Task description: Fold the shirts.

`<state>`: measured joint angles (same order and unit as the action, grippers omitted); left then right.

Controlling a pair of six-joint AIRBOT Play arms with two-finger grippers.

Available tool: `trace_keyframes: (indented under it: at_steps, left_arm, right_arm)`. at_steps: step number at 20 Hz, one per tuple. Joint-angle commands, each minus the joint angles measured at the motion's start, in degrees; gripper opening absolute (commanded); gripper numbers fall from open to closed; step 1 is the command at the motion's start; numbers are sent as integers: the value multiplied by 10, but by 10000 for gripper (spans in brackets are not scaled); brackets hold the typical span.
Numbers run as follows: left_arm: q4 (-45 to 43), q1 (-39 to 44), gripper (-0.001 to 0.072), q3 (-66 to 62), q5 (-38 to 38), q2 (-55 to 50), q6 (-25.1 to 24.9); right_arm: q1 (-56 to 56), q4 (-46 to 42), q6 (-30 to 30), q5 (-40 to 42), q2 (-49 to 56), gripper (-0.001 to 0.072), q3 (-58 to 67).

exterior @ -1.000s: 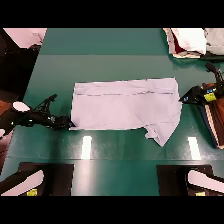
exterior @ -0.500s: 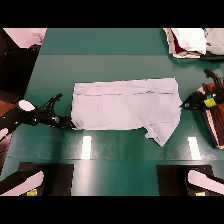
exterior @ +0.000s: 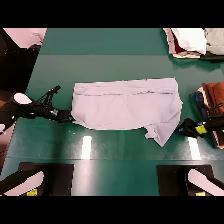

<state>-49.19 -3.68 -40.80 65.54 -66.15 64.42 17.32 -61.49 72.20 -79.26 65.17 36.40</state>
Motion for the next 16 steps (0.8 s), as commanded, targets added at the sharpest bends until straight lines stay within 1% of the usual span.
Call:
trace_keyframes:
  at_steps: [1,3,6,7,8,9,10,11,13,15,16]
  left_arm:
    - [0,0,22,-4,4,0,0]
    - [0,0,22,-4,11,0,0]
    - [-1,0,22,-4,14,0,-4]
    - [-1,0,22,-4,13,0,-4]
    - [-1,0,22,-4,13,0,-4]
    - [-1,0,21,-4,13,0,-4]
    - [-2,0,21,-4,16,0,-5]
    - [-10,0,21,-4,22,0,-13]
    - [-50,0,20,-4,53,3,-14]
    - [-109,0,20,-4,89,30,-7]
    - [-139,0,20,-4,97,54,4]
  right_arm:
    - [-38,5,1,65,-3,319,-42]
    - [-57,6,15,83,-4,318,-40]
    - [-68,6,16,95,-4,315,-40]
    - [-69,10,17,94,-4,305,-40]
    - [-70,19,17,97,-4,279,-40]
    - [-72,21,17,101,-4,112,-40]
    - [-77,15,17,103,-4,13,-40]
    - [-83,14,16,102,-4,13,-40]
    - [-82,8,16,83,-11,12,-40]
    - [-75,-39,17,45,-48,11,-40]
    - [-68,-63,17,22,-78,11,-40]
